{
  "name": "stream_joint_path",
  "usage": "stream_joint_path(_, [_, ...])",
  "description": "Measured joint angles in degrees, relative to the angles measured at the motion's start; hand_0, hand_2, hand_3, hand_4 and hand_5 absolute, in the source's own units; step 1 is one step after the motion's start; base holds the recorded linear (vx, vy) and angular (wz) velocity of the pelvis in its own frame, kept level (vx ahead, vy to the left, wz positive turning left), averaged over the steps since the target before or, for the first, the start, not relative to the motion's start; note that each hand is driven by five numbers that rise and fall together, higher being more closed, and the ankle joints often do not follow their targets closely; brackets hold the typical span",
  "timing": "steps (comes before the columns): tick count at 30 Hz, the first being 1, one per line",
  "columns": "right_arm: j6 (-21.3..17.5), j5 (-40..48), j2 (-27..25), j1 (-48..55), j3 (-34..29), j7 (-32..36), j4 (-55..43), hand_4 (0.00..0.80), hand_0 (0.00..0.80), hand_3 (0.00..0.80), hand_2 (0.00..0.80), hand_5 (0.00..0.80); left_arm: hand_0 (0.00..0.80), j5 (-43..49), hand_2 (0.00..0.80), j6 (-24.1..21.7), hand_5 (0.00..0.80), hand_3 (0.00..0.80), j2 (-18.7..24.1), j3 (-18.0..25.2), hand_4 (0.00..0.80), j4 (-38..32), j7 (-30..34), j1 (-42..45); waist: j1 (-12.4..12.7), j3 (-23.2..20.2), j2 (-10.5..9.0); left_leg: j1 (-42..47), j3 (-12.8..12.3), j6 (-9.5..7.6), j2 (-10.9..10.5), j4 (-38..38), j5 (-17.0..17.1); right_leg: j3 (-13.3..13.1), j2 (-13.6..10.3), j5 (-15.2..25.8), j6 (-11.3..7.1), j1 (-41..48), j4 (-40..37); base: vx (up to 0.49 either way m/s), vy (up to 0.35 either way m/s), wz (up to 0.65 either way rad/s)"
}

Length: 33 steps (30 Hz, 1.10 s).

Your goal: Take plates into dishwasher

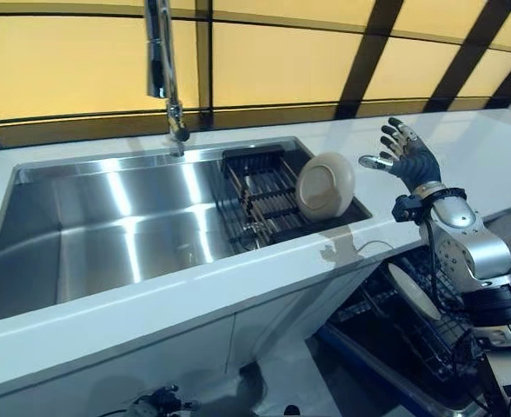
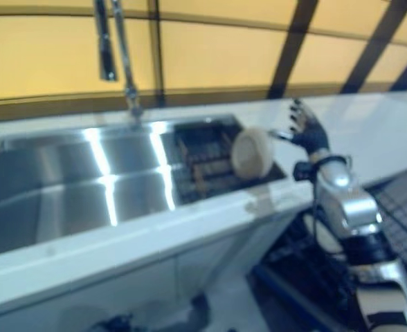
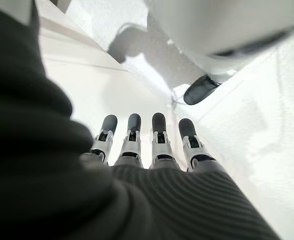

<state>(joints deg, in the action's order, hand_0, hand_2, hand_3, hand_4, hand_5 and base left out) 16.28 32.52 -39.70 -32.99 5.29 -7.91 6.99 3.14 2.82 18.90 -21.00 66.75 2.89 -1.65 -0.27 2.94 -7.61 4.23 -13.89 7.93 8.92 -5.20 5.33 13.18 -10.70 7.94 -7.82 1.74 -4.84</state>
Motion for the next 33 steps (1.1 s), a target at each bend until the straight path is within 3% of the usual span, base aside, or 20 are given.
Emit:
stream_joint_path(9, [0.0,2.5,0.4,-6.3,0.0,-4.9,8.1,0.000,0.000,0.000,0.000,0.000,0.000,0.0,0.000,0.4,0.000,0.000,2.6,0.0,0.000,0.1,0.2,0.4,1.3,0.9,-1.40,0.0,1.3,-0.21,-0.8,0.0,-0.1,1.3,-0.9,-0.3,-0.32,0.8,0.2,0.018,0.034,0.09])
stream_joint_path(21, [0.0,7.7,0.1,-12.0,0.0,-8.7,20.1,0.000,0.000,0.000,0.000,0.000,0.000,-0.7,0.000,0.3,0.000,0.000,2.6,-0.1,0.000,-0.3,1.4,0.2,1.9,2.4,-0.62,-0.1,1.9,-0.50,-1.3,0.0,-0.3,1.8,-1.5,-0.5,-0.62,1.0,0.7,0.001,0.008,0.02])
stream_joint_path(33, [7.7,13.6,-5.4,-14.1,0.0,-4.6,33.7,0.000,0.000,0.000,0.000,0.000,0.000,-2.7,0.000,0.3,0.000,0.000,4.0,-0.2,0.000,-0.4,1.6,0.0,2.9,3.5,-0.69,-0.1,3.2,-0.49,-1.4,0.0,-0.3,3.3,-1.6,-1.2,-0.75,2.0,0.7,0.007,-0.011,0.05])
